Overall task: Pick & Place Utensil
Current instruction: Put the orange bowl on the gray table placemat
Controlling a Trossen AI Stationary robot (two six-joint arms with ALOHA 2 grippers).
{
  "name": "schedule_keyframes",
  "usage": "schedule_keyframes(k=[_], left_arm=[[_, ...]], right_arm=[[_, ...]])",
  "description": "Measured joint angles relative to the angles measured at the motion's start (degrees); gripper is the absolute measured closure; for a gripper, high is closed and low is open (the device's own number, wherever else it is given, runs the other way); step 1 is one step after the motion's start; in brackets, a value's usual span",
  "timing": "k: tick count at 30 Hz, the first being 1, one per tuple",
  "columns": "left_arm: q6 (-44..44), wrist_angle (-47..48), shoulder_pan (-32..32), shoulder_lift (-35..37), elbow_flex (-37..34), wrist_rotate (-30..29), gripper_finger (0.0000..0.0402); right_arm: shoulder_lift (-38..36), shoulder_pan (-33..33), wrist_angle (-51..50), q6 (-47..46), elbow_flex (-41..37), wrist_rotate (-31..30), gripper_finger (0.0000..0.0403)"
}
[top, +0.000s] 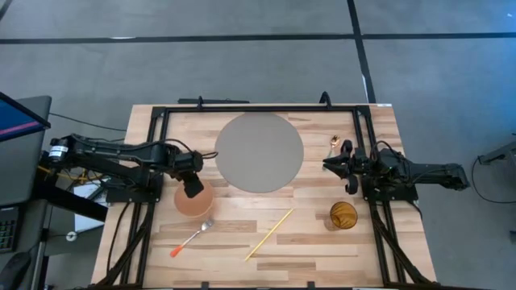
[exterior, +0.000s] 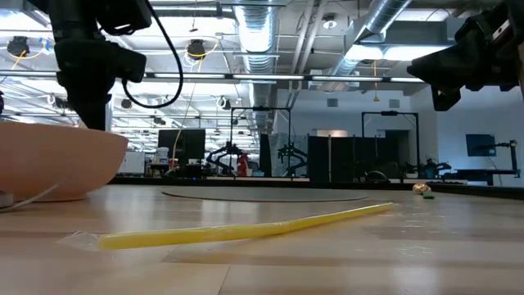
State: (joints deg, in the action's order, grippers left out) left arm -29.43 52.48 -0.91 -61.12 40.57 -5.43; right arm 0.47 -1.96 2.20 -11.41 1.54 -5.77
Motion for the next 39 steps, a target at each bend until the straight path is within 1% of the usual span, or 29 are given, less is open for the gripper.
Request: schedule_keyframes(k=[4, 9, 12, 15, 17, 19, 22, 23, 25, 26, 28, 29, 33, 36, 39], left_arm=[[0.1, 0.2, -0.3, 0.0, -1.4, 0.0, 0.0253], [0.5, 0.3, -0.3, 0.0, -3.2, -0.1, 0.0253], [0.7, 0.2, -0.3, 0.0, -3.3, -0.8, 0.0253], [2.0, -0.1, -0.3, 0.0, -3.4, -1.0, 0.0253], [2.3, -0.5, -0.3, 0.0, -4.2, -0.9, 0.0261], [2.4, -1.0, -0.3, 0.0, -5.2, -0.3, 0.028], [2.2, -4.7, -0.3, 0.0, -7.6, 1.5, 0.0329], [2.2, -6.9, -0.3, 0.0, -8.5, 2.5, 0.0349], [3.0, -10.6, -0.3, 0.0, -9.3, 3.8, 0.0384], [4.2, -11.4, -0.3, 0.0, -9.0, 3.8, 0.0389], [7.3, -10.1, -0.3, 0.0, -6.9, 1.8, 0.039], [9.4, -9.9, -0.3, -0.1, -5.1, 0.3, 0.039], [15.7, -10.7, 0.5, -0.1, 4.7, -4.8, 0.039], [16.6, -13.7, 2.1, -2.0, 11.9, -6.2, 0.039], [16.9, -18.5, 4.3, -6.3, 16.8, -6.4, 0.039]], right_arm=[[0.0, 0.0, -1.0, -0.5, 0.0, -3.1, 0.033], [0.0, -0.1, -2.4, -0.2, 0.0, -3.2, 0.0311], [0.0, -0.1, -2.1, 0.1, 0.0, -3.5, 0.0284], [0.0, -0.1, -0.9, 2.9, 0.0, -3.6, 0.0246], [0.0, -0.1, 0.8, 4.9, 0.0, -3.7, 0.022], [0.0, -0.1, 3.0, 5.2, 0.0, -3.7, 0.0198], [0.0, -0.4, 7.4, 6.3, 0.0, -4.6, 0.0174], [0.0, -0.7, 9.0, 7.0, 0.0, -5.6, 0.0169], [0.0, -1.5, 12.4, 7.5, 0.0, -9.6, 0.0164], [0.0, -2.1, 14.2, 7.5, 0.0, -11.9, 0.0164], [0.0, -3.2, 16.6, 7.5, 0.2, -15.5, 0.0164], [0.0, -3.8, 16.8, 7.5, 0.6, -16.2, 0.0165], [0.0, -5.9, 16.9, 7.5, 1.9, -15.3, 0.0172], [0.0, -6.5, 17.0, 7.5, 2.1, -15.2, 0.0177], [0.0, -7.1, 17.2, 7.4, 2.1, -15.2, 0.018]])
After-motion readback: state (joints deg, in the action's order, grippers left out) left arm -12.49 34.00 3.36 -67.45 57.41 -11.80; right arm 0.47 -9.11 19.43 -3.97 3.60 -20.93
